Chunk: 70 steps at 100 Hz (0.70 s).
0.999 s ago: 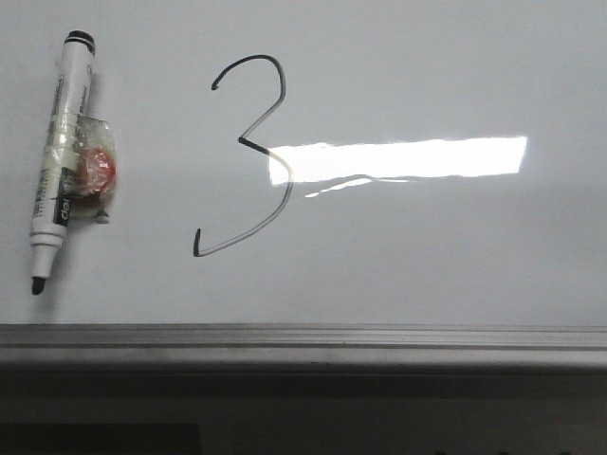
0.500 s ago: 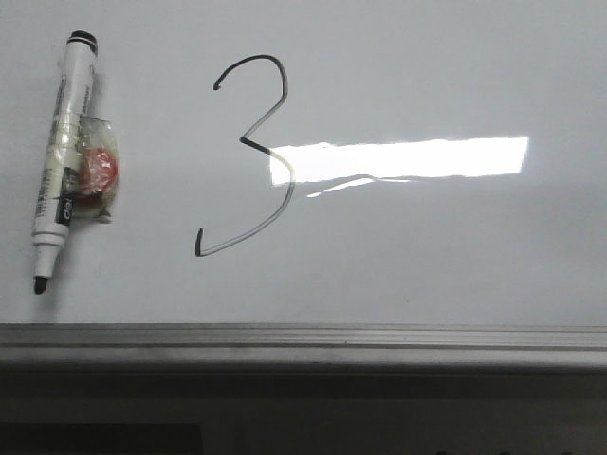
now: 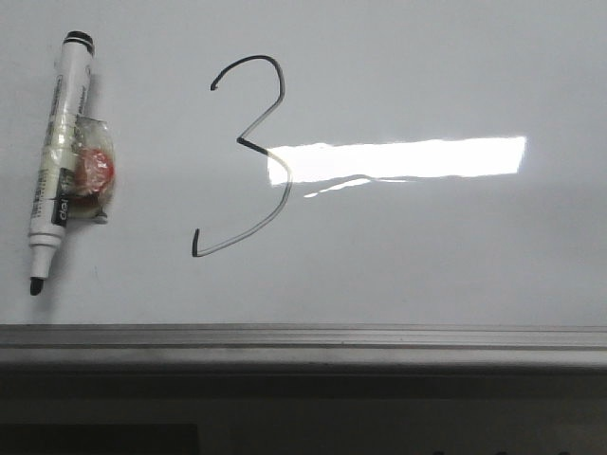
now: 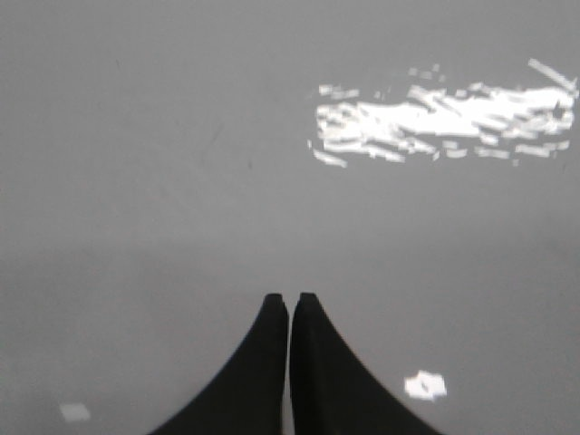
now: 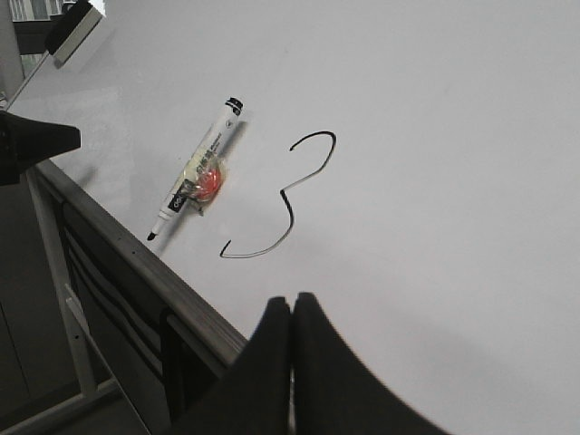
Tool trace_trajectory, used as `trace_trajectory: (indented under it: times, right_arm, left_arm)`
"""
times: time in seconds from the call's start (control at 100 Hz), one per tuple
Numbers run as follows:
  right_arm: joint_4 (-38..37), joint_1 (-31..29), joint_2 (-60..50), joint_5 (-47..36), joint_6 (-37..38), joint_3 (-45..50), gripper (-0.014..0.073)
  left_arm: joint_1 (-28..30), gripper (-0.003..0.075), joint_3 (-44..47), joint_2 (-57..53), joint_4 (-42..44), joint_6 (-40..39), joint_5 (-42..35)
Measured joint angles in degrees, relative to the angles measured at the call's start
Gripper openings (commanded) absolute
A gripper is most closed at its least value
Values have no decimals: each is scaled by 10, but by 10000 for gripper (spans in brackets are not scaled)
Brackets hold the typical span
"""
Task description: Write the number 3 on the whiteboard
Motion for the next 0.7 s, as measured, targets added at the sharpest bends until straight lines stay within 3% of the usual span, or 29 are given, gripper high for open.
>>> trace_trajectory:
  times: [0.14,0.7]
  right_arm:
    - [0,0,0,0,0,0,-54]
    - [0,0,0,0,0,0,-54]
  left_arm:
    - [0,-20,0,0,1,-10,64]
    - [0,-20,0,0,2,-10,65]
